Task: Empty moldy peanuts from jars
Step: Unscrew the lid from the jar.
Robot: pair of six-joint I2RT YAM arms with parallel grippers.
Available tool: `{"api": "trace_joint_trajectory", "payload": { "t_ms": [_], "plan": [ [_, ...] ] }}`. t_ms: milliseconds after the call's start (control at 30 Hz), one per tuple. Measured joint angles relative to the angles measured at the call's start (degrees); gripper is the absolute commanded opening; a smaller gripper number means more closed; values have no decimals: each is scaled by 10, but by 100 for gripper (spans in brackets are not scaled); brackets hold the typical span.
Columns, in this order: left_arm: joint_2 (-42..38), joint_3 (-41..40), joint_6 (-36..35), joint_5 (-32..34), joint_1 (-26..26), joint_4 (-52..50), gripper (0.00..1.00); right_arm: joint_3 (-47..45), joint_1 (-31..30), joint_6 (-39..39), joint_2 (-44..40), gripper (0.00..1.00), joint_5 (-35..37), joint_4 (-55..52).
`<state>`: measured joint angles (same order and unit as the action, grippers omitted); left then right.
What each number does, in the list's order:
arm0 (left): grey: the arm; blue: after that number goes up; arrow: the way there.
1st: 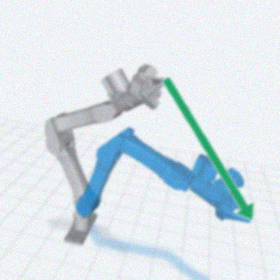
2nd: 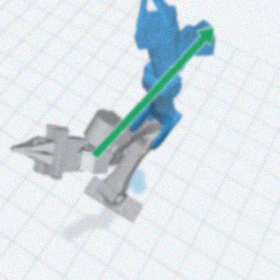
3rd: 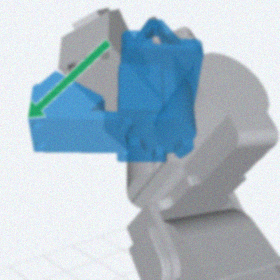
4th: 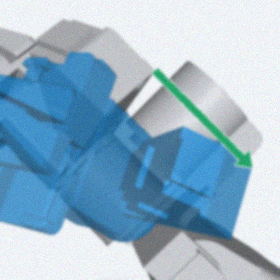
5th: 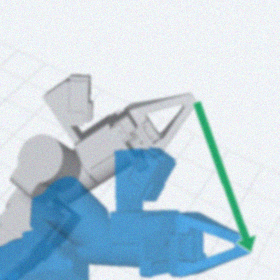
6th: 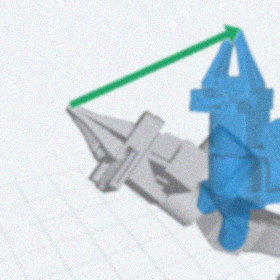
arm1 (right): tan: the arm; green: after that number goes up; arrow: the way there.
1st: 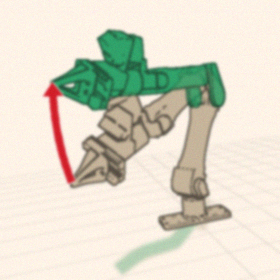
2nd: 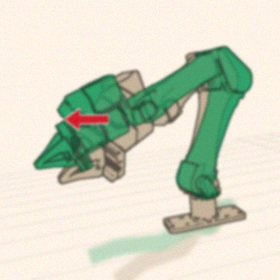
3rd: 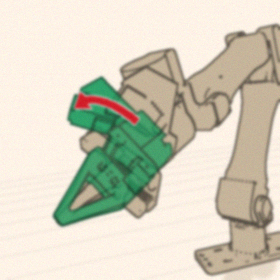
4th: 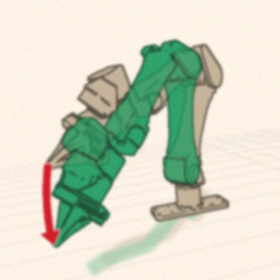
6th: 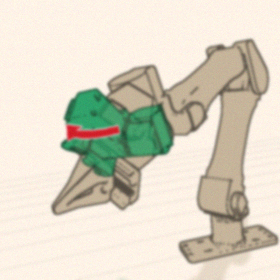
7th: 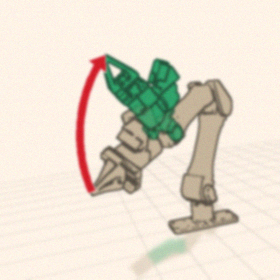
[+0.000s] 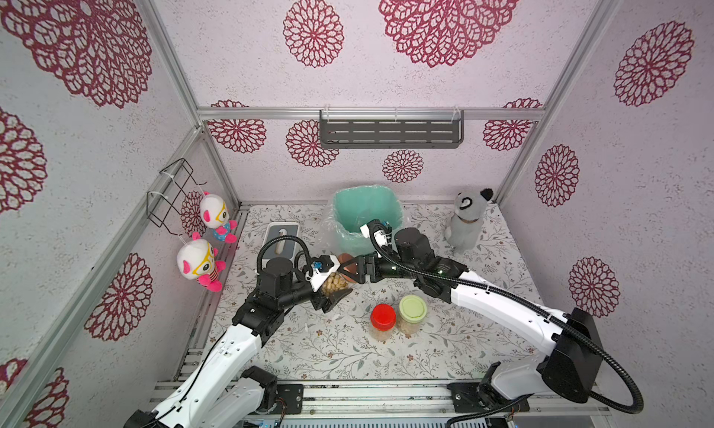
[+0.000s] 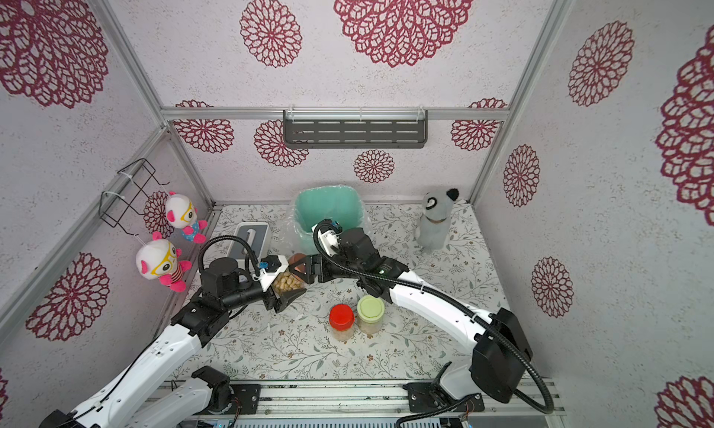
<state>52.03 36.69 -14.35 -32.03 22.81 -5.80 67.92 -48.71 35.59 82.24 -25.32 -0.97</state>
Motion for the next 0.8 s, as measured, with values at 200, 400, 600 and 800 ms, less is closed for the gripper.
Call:
{"api": "trace_joint_trajectory", "payload": {
  "t_ms": [200,400,600,800],
  "plan": [
    [0,0,-5,2,0,-2,0,-7,4,-16,0,58,-2,11],
    [0,0,-10,-11,1,-20,0,-57,4,-64,-22,39,-3,64],
    [0,0,-14,-32,2,-9,0,-82,6,-123,-50,30,-10,82],
    [4,1,-21,-57,7,-5,0,-120,18,-180,-77,26,-43,118]
  ]
}}
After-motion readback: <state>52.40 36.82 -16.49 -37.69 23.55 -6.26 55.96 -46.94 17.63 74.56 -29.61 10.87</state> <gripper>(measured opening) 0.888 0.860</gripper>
